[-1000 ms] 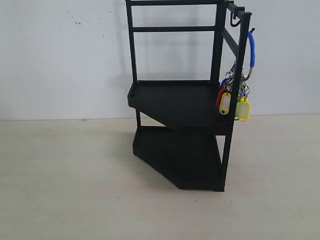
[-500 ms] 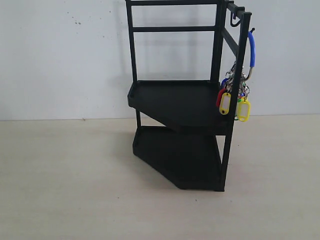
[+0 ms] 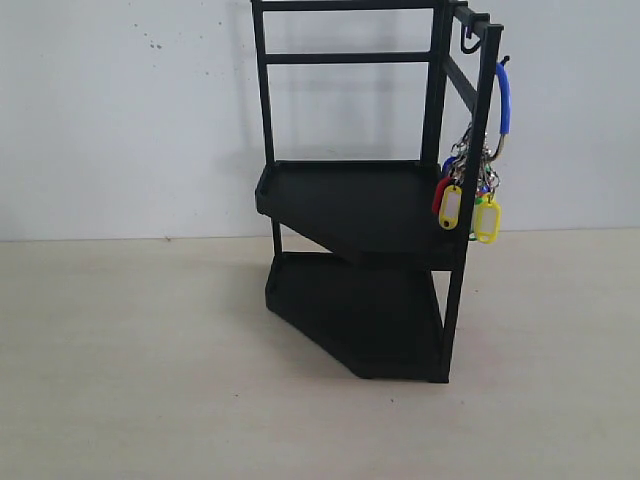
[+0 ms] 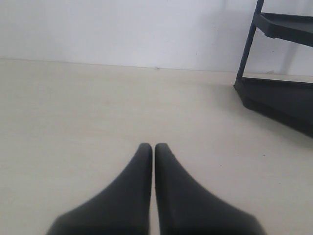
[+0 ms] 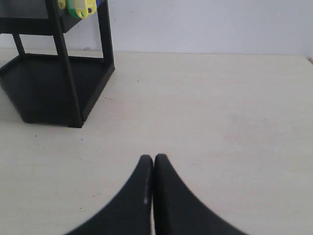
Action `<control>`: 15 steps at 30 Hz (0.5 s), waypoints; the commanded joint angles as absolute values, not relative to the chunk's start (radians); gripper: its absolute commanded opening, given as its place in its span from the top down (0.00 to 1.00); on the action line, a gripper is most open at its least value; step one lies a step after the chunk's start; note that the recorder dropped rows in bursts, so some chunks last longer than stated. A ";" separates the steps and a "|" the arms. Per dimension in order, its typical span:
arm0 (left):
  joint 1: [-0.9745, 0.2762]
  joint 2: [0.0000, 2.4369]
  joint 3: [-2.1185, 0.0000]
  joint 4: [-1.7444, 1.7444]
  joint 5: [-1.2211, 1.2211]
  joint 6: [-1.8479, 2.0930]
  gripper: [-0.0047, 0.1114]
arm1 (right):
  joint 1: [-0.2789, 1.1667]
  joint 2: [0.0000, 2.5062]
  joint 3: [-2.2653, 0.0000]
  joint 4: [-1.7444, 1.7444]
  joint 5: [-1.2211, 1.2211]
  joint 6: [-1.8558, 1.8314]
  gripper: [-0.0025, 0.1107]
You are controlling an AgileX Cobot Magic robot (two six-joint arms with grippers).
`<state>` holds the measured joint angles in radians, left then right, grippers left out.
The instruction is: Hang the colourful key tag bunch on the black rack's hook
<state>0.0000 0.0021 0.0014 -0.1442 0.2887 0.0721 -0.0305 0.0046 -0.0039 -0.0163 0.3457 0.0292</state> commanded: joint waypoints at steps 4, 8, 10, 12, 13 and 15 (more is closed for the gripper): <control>-0.001 0.000 0.000 -0.141 0.285 0.075 0.92 | -0.037 0.000 0.000 -0.011 0.340 0.043 0.98; -0.001 0.000 0.000 -0.141 0.285 0.075 0.92 | -0.037 0.000 0.000 -0.011 0.340 0.043 0.98; -0.001 0.000 0.000 -0.141 0.285 0.075 0.92 | -0.037 0.000 0.000 -0.011 0.340 0.043 0.98; -0.001 0.000 0.000 -0.141 0.285 0.075 0.92 | -0.037 0.000 0.000 -0.011 0.340 0.043 0.98; -0.001 0.000 0.000 -0.141 0.285 0.075 0.92 | -0.037 0.000 0.000 -0.011 0.340 0.043 0.98; -0.001 0.000 0.000 -0.141 0.285 0.075 0.92 | -0.037 0.000 0.000 -0.011 0.349 0.043 0.98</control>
<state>0.0000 0.0021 0.0014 -0.1442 0.2887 0.0721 -0.0305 0.0046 -0.0039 -0.0147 0.3457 0.0370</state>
